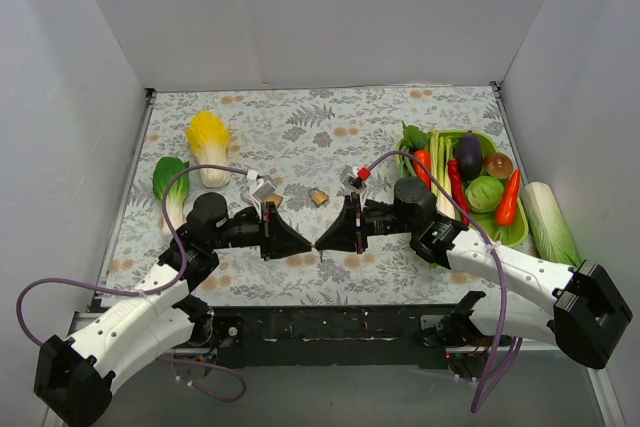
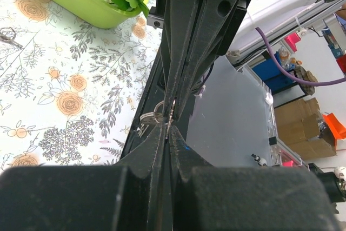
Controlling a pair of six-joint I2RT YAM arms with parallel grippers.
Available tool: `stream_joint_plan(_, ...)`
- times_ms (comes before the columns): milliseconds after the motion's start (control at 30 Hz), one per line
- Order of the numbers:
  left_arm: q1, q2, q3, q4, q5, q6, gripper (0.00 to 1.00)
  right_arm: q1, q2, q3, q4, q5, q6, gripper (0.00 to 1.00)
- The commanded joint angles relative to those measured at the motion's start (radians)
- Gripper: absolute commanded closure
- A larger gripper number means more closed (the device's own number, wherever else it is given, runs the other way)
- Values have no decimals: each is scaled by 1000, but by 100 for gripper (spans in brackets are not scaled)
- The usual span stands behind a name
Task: Unlock with the key
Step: Pick up the key from the center of the board.
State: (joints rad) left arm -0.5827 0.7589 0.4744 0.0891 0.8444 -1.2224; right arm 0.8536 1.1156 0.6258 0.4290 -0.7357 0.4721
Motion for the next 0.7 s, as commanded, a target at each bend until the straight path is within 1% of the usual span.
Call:
stream_joint_plan(0,12,-24,30,-8,-65,15,100,9,-5,15,56,-1,7,99)
stream_joint_plan(133,12,-27,36,-23,-154,5,100,9,-22,-9,70,25,7,99)
stream_joint_plan(200,11,-32,43,-46,-244,1,99,9,-33,-32,73,68,7,99)
stream_joint_plan(233,12,-33,46,-58,-280,-2,91,9,-43,-44,73,91,5,99)
stream_joint_plan(267,11,-36,46,-77,-356,-5,80,9,-48,-54,67,137,7,99)
stream_joint_plan(300,11,-43,46,-83,-384,-8,66,6,-53,-61,57,157,2,99)
stream_joint_plan(333,12,-58,43,-83,-407,-14,42,5,-54,-61,45,173,-3,99)
stream_joint_plan(400,12,-78,36,-83,-471,-28,17,-1,-57,-63,19,202,-6,99)
stream_joint_plan(433,12,-96,35,-83,-502,-37,2,-7,-60,-63,16,208,-6,99)
stream_joint_plan(467,12,-107,33,-113,-534,-52,2,-17,-63,-67,14,213,-4,99)
stream_joint_plan(500,12,-118,35,-121,-610,-63,2,-22,-77,-72,22,214,-1,99)
stream_joint_plan(567,14,-136,36,-169,-686,-98,2,-33,-92,-87,30,222,3,99)
stream_joint_plan(600,12,-138,39,-187,-761,-114,2,-42,-111,-89,30,225,3,99)
stream_joint_plan(667,12,-121,53,-236,-820,-152,2,-57,-129,-98,27,229,2,99)
